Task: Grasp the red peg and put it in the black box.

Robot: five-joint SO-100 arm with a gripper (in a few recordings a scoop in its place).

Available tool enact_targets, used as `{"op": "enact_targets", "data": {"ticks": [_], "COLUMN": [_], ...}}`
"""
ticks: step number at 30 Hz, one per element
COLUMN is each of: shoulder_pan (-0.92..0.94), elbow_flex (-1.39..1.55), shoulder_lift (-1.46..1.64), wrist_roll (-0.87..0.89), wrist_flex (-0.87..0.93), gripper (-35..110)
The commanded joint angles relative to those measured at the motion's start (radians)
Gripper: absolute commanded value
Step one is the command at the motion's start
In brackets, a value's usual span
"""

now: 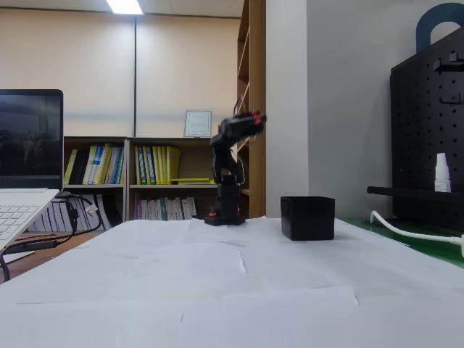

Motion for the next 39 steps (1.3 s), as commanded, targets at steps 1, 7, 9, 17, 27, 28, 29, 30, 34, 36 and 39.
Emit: {"op": "enact_targets", "data": {"ticks": [1, 7, 9, 17, 27, 28, 29, 30, 34, 36, 39], "shoulder_pan": [-0.130, -0.272, -0.305, -0.380, -0.442, -0.442, -0.442, -0.440, -0.437, -0.437, -0.431], "elbow_flex": [0.365, 0.387, 0.385, 0.451, 0.454, 0.439, 0.411, 0.388, 0.322, 0.307, 0.276], "shoulder_lift": [-0.032, 0.055, 0.135, 0.443, 0.623, 0.634, 0.641, 0.649, 0.681, 0.696, 0.719], "wrist_roll": [0.080, 0.261, 0.331, 0.617, 0.715, 0.723, 0.729, 0.735, 0.764, 0.775, 0.788], "wrist_flex": [0.336, 0.572, 0.592, 0.710, 0.755, 0.753, 0.744, 0.732, 0.696, 0.690, 0.678], "gripper": [0, 0, 0, 0, 0, 0, 0, 0, 0, 0, 0]}}
